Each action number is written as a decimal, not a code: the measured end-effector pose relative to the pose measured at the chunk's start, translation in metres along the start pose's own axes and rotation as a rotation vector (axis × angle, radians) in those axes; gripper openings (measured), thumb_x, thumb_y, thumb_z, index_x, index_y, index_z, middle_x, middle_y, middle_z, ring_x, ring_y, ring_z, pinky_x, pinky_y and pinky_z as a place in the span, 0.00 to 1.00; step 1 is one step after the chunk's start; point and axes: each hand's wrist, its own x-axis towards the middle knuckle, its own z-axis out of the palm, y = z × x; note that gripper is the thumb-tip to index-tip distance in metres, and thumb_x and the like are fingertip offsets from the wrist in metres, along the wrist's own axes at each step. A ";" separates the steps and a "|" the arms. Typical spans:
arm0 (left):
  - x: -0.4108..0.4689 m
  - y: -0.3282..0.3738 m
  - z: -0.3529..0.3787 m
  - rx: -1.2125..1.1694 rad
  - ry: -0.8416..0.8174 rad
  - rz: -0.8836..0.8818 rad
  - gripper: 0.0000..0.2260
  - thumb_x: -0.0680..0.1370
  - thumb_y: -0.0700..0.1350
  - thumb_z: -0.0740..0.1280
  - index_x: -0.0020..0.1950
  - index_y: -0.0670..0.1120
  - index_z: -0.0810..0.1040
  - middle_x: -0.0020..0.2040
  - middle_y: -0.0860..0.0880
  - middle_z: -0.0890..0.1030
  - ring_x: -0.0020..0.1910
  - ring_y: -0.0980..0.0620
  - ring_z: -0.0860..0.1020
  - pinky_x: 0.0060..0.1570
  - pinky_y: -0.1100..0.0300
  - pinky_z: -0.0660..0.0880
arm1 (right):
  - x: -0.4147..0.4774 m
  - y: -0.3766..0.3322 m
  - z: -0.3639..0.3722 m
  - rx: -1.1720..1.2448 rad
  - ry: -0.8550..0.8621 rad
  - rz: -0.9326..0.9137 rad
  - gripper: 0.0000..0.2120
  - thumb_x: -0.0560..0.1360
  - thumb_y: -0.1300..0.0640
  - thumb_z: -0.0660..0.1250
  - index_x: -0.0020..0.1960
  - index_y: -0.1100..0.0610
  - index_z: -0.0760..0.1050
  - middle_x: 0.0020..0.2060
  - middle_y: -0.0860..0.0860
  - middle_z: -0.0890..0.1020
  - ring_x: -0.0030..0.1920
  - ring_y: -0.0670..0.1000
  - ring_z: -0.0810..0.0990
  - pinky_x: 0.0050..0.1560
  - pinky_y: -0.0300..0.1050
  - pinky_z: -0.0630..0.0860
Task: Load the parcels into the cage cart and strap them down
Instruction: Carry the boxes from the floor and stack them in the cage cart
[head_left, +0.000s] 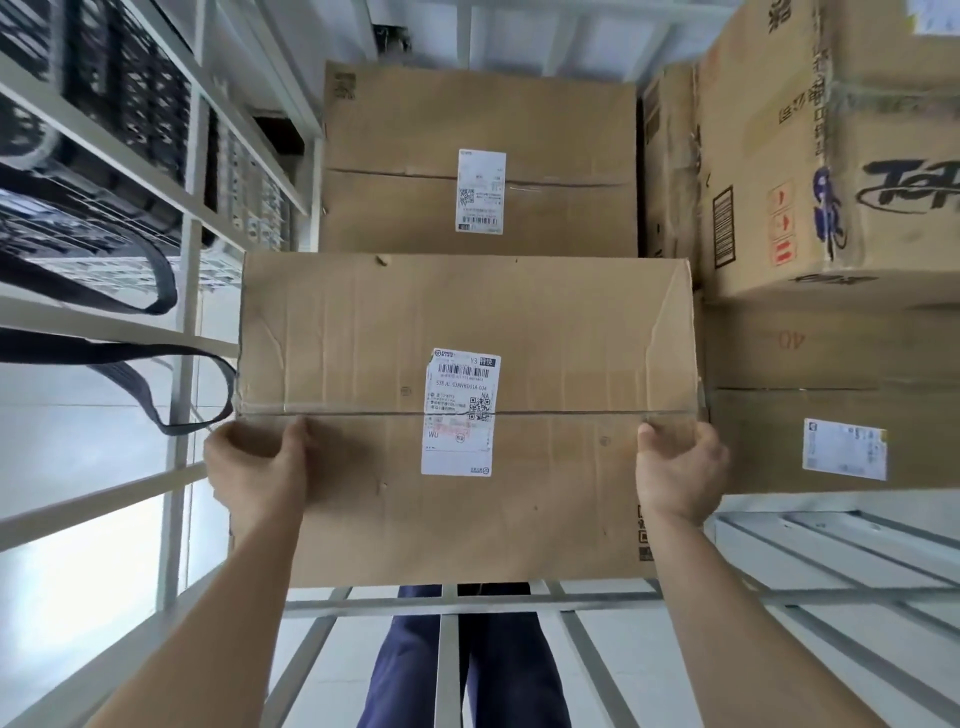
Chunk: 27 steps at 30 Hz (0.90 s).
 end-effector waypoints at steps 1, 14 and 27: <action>-0.001 -0.001 0.000 0.008 -0.005 -0.004 0.28 0.71 0.54 0.74 0.65 0.45 0.70 0.62 0.46 0.74 0.62 0.45 0.73 0.62 0.50 0.69 | 0.001 0.002 -0.001 -0.010 -0.006 0.002 0.29 0.73 0.48 0.71 0.69 0.60 0.70 0.66 0.58 0.73 0.65 0.62 0.72 0.63 0.59 0.72; 0.022 -0.020 0.037 0.108 -0.177 0.004 0.35 0.69 0.55 0.75 0.71 0.47 0.66 0.67 0.47 0.73 0.66 0.45 0.71 0.65 0.48 0.70 | 0.022 0.033 0.039 -0.057 -0.099 0.021 0.31 0.74 0.47 0.70 0.71 0.60 0.67 0.67 0.59 0.70 0.66 0.63 0.71 0.64 0.61 0.72; 0.047 -0.051 0.099 0.224 -0.369 -0.053 0.40 0.68 0.43 0.78 0.73 0.45 0.59 0.68 0.44 0.70 0.67 0.42 0.70 0.64 0.50 0.70 | 0.069 0.053 0.104 -0.117 -0.238 -0.034 0.37 0.75 0.49 0.70 0.76 0.60 0.58 0.73 0.59 0.63 0.72 0.62 0.65 0.68 0.56 0.67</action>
